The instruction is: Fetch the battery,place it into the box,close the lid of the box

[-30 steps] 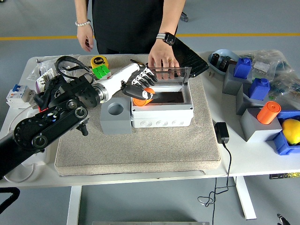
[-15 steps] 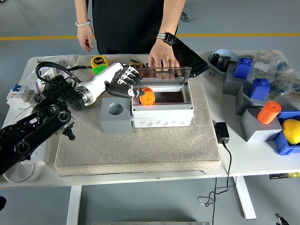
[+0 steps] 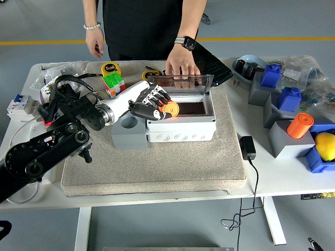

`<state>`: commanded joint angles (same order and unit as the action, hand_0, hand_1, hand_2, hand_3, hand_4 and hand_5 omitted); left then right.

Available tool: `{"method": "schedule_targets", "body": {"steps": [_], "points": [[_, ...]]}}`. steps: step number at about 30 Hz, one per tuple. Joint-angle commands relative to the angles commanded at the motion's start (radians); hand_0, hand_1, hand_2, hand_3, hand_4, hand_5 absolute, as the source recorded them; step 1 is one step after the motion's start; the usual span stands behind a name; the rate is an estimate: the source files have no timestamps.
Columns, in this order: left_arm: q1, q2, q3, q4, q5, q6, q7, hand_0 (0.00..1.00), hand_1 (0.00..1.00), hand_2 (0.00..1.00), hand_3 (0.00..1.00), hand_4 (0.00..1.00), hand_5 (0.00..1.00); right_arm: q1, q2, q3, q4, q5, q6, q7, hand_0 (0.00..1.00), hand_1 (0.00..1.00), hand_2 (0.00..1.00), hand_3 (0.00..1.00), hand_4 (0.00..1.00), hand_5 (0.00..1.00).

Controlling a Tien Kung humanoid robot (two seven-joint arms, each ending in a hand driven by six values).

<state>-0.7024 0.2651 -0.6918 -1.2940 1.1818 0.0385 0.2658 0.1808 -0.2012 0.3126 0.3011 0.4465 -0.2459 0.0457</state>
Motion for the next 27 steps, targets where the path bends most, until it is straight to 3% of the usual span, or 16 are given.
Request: {"method": "schedule_targets", "body": {"steps": [5,11,16,23,24,27], "points": [[-0.04,-0.055,0.037,0.035,-0.012,0.009,-0.014,0.484,0.61,0.606,0.58,0.871,0.123,0.0,-0.002,-0.004,0.001,0.002,0.0,-0.002,0.659,0.638,0.642,0.535,0.874,0.439],[-0.101,-0.146,0.088,0.103,-0.041,0.016,-0.036,0.481,0.61,0.606,0.58,0.869,0.117,0.005,-0.002,-0.011,0.001,0.003,-0.004,-0.001,0.66,0.638,0.641,0.535,0.874,0.439],[-0.13,-0.164,0.068,0.08,-0.054,0.026,-0.054,0.487,0.616,0.607,0.581,0.866,0.118,0.004,-0.003,-0.013,0.003,0.009,-0.003,-0.001,0.66,0.639,0.641,0.535,0.874,0.439],[-0.186,-0.178,0.015,0.103,-0.071,0.068,-0.161,0.521,0.647,0.617,0.588,0.862,0.104,0.006,-0.005,-0.015,0.002,0.011,-0.004,-0.001,0.66,0.639,0.641,0.535,0.875,0.44],[-0.194,-0.181,0.009,0.117,-0.061,0.066,-0.165,0.752,0.762,0.69,0.636,0.874,0.125,0.007,-0.005,-0.016,0.002,0.012,-0.004,-0.001,0.659,0.638,0.638,0.535,0.875,0.44],[-0.212,-0.186,0.003,0.155,-0.019,0.064,-0.18,0.752,0.762,0.69,0.636,0.874,0.125,0.008,-0.006,-0.02,0.002,0.013,-0.004,-0.001,0.659,0.638,0.638,0.535,0.875,0.44]]}}
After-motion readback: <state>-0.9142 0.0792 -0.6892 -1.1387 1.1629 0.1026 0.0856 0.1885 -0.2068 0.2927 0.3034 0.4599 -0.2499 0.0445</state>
